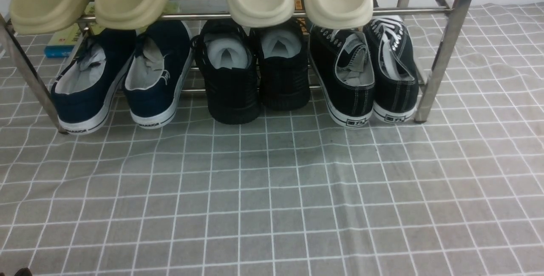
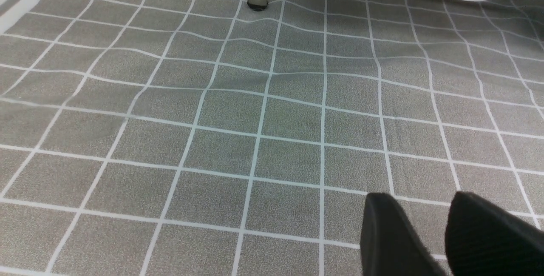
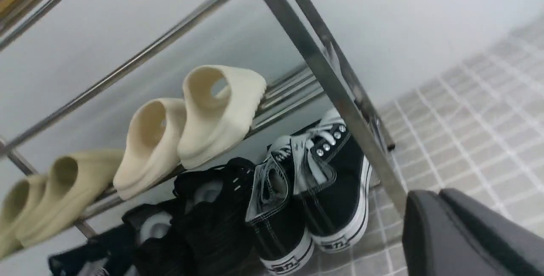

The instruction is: Take the shoes off the shelf with your hand from the grey coffee tablecloth.

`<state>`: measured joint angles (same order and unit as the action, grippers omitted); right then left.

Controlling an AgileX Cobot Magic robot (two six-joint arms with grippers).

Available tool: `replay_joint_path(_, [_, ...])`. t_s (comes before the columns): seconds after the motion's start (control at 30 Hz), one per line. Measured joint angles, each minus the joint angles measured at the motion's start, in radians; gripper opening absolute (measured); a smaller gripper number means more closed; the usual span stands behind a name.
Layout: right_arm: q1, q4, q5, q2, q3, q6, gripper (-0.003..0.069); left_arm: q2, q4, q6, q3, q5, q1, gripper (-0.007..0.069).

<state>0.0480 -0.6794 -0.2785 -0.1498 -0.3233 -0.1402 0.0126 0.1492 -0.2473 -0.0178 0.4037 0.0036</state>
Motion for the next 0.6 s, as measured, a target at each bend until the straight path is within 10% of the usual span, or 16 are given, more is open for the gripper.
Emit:
replay_joint_path(0.3, [0.0, 0.3, -0.776, -0.691, -0.384, -0.09, 0.0, 0.0, 0.0, 0.0, 0.0, 0.0, 0.0, 0.0239])
replay_joint_path(0.6, [-0.181, 0.18, -0.817, -1.058, -0.601, -0.219, 0.0006, 0.0, 0.0, 0.0, 0.0, 0.0, 0.0, 0.0239])
